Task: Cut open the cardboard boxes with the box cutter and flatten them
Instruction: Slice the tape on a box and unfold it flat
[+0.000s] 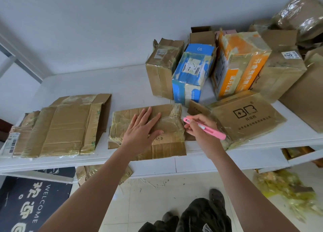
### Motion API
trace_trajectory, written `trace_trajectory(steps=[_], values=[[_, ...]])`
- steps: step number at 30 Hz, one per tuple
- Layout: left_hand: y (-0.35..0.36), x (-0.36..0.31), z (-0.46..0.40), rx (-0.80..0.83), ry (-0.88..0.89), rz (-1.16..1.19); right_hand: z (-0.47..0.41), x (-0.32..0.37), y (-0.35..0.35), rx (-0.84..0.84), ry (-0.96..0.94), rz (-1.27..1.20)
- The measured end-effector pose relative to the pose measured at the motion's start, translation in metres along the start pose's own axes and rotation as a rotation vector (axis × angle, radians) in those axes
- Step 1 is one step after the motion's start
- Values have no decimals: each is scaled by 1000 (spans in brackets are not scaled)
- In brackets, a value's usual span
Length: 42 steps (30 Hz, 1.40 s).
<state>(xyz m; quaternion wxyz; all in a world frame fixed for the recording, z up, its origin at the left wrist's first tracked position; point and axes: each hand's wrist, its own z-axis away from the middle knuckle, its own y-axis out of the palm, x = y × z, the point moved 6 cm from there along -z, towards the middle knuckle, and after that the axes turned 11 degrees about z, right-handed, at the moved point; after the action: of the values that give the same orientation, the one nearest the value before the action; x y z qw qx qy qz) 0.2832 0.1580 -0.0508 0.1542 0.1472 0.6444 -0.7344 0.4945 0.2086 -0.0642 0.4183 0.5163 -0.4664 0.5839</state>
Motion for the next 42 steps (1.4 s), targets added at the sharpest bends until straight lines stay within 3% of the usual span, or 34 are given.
trace_trajectory(steps=[12,18,21,24,29,34,39,42], values=[[-1,-1,1,11,6,19,22,3,-14,124,-10,63],[-5,-1,0,2,-11,123,14,16,-33,161,117,76],[-5,-2,2,38,14,80,9,36,-45,40,12,64],[-6,-7,5,47,48,7,-1,50,-28,64,-103,288],[-6,-18,13,52,76,16,-30,57,9,67,-138,328],[-24,-12,37,-156,-34,94,-33,50,32,131,-187,429],[-42,-2,52,-348,-183,-8,-22,44,27,48,-271,473],[-41,11,48,-335,-285,232,-14,42,23,-7,-309,463]])
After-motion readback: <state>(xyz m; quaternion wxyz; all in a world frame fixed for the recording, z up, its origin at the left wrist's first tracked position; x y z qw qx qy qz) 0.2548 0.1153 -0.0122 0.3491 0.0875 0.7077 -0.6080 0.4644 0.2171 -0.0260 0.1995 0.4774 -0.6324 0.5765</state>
